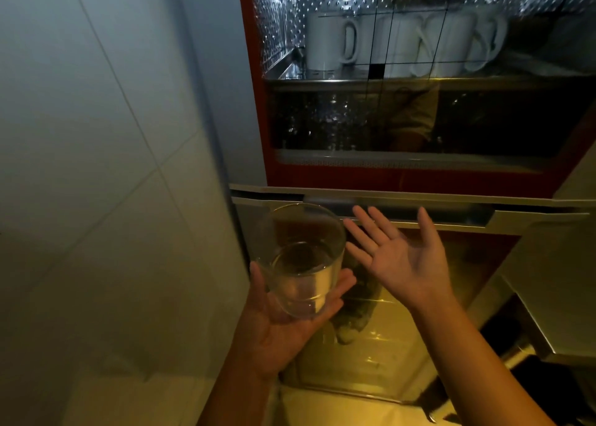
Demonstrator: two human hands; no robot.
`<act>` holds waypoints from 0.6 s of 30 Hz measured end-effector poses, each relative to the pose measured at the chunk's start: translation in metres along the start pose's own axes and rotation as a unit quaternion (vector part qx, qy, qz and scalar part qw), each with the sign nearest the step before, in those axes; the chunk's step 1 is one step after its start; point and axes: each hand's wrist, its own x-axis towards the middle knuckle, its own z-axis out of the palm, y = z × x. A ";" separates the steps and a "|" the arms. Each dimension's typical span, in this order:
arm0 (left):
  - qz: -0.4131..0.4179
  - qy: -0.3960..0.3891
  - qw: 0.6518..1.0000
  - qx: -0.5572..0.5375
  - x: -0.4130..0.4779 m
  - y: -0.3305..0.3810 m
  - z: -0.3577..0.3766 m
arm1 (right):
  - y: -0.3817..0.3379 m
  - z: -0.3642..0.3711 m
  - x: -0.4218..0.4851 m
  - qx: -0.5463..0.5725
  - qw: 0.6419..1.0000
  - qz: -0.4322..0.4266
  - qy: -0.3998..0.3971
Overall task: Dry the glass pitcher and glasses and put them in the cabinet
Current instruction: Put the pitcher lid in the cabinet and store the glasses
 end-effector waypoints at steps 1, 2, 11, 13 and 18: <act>-0.005 -0.005 1.000 -0.006 -0.002 0.003 0.001 | 0.000 -0.001 0.004 0.011 1.000 0.000 0.010; -0.006 -0.007 1.000 -0.007 -0.003 0.005 0.001 | 0.000 -0.001 0.008 0.012 1.000 -0.001 0.018; 0.024 0.018 0.999 0.017 -0.008 0.016 0.000 | 0.010 0.017 0.041 0.017 0.998 -0.005 0.065; 0.023 0.011 1.000 0.016 -0.008 0.016 0.000 | 0.014 0.021 0.046 0.026 0.998 -0.001 0.058; 0.020 0.004 1.000 0.017 -0.011 0.019 0.000 | 0.020 0.029 0.060 0.080 0.996 -0.010 0.037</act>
